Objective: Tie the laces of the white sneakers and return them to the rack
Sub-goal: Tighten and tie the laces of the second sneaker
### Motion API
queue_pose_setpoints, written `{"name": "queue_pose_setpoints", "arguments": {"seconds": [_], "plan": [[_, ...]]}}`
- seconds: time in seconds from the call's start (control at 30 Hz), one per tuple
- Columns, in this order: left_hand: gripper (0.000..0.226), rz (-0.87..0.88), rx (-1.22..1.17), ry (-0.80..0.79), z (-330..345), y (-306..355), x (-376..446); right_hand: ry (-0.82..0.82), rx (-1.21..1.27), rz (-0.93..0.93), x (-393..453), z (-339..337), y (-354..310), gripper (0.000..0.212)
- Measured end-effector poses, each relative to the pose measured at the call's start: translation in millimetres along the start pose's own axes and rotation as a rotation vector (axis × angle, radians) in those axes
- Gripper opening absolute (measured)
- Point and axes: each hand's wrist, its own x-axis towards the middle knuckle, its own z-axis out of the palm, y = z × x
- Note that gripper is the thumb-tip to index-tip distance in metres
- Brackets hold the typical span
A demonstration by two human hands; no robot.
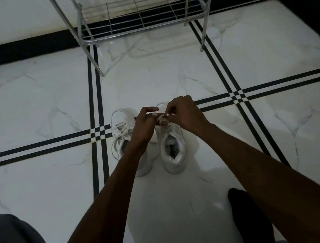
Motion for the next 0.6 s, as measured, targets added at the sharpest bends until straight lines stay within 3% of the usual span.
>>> {"name": "queue_pose_setpoints", "arguments": {"seconds": [0.1, 0.17, 0.3, 0.37, 0.5, 0.6], "plan": [[0.040, 0.027, 0.082, -0.083, -1.4, -1.8, 1.4, 0.139, 0.175, 0.112, -7.0, 4.7, -2.4, 0.008], [0.040, 0.071, 0.200, -0.092, 2.4, 1.0, -0.3, 0.129, 0.280, 0.202, -8.3, 4.0, 0.1, 0.011], [0.023, 0.200, 0.566, 0.100, 6.4, 3.9, -2.5, 0.053, 0.487, 0.372, -14.4, -3.1, 7.9, 0.018], [0.023, 0.265, 0.796, 0.184, -1.7, 0.8, -5.2, 0.054, 0.462, 0.527, -20.7, -9.2, 19.3, 0.026], [0.019, 0.280, 1.180, 0.254, -17.9, -9.2, -23.2, 0.065, 0.561, 0.931, -43.7, -18.4, 55.2, 0.030], [0.026, 0.330, 1.335, 0.272, -20.5, -17.4, -37.2, 0.088, 0.504, 1.020, -56.4, -14.4, 63.5, 0.024]]}}
